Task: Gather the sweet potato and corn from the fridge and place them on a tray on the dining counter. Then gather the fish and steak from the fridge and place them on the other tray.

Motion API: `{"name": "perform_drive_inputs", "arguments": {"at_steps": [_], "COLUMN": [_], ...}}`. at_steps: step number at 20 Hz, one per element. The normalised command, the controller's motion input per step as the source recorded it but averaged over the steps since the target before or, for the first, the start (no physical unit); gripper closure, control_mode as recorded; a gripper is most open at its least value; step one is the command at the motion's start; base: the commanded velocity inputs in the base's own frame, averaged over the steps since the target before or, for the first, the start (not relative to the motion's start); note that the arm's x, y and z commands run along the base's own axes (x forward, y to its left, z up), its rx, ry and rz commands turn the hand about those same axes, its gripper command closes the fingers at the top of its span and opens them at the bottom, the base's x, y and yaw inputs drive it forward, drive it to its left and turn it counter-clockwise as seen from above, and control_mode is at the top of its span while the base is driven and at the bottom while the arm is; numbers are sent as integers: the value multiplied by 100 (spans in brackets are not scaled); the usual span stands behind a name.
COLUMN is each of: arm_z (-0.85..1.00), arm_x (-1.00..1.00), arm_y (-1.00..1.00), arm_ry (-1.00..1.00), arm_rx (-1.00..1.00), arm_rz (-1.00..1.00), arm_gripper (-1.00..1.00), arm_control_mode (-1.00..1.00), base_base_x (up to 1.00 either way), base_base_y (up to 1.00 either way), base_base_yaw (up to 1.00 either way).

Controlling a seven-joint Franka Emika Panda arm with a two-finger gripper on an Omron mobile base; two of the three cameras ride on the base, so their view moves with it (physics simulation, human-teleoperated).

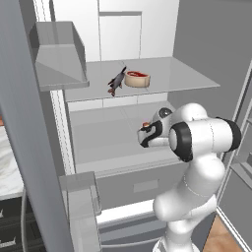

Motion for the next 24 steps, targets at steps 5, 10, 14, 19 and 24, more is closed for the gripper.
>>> {"name": "perform_drive_inputs", "arguments": {"at_steps": [5, 10, 14, 19, 24], "arm_z": [-12, -20, -27, -3, 65], "arm_x": [26, 12, -12, -75, -74], "arm_y": [5, 4, 8, 13, 0], "arm_ry": [0, 0, 0, -9, -4], "arm_rx": [0, 0, 0, 0, 5], "arm_rz": [0, 0, 5, 0, 0], "arm_gripper": [-100, 100, 100, 100, 100], "arm_control_mode": [-100, -100, -100, -100, -100], "base_base_x": [0, 0, 0, 0, 0], "base_base_y": [0, 0, 0, 0, 0], "base_base_yaw": [0, 0, 0, 0, 0]}}
